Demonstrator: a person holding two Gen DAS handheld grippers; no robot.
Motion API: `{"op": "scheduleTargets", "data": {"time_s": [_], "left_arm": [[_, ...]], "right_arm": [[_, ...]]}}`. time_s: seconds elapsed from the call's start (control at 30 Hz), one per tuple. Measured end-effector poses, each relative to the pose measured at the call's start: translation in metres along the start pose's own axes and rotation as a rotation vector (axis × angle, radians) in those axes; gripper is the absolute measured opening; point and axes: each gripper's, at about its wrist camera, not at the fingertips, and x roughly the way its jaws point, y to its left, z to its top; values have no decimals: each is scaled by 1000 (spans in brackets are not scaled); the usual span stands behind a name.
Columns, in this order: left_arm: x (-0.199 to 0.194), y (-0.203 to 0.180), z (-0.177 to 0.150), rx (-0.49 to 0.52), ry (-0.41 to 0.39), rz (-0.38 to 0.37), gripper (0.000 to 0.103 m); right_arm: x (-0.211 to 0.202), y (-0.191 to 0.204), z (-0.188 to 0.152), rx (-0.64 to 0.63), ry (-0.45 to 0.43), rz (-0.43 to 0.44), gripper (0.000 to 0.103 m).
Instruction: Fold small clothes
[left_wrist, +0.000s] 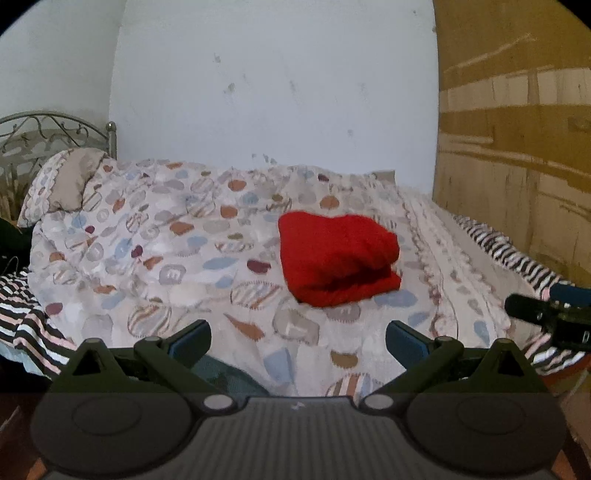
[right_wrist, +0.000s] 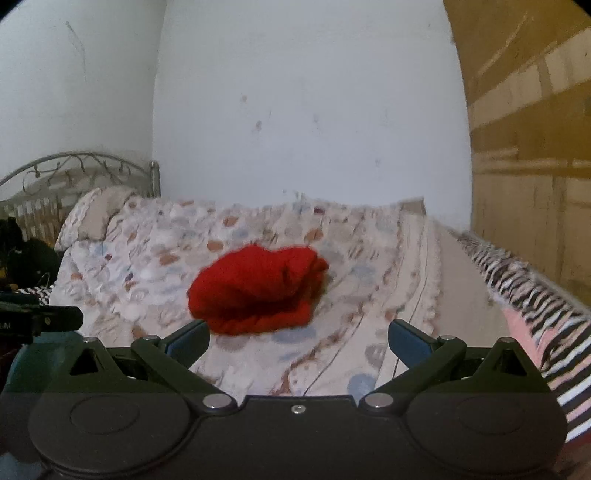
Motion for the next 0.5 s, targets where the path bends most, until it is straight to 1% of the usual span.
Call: {"op": "scheduleTargets", "data": {"time_s": [0.2, 0.5], "left_arm": [[2, -2, -6, 9, 20, -1, 103], [1, -2, -4, 12, 23, -9, 103]], "right_arm": [[2, -2, -3, 32, 11, -10, 103], [2, -2, -3, 31, 11, -11, 103]]}}
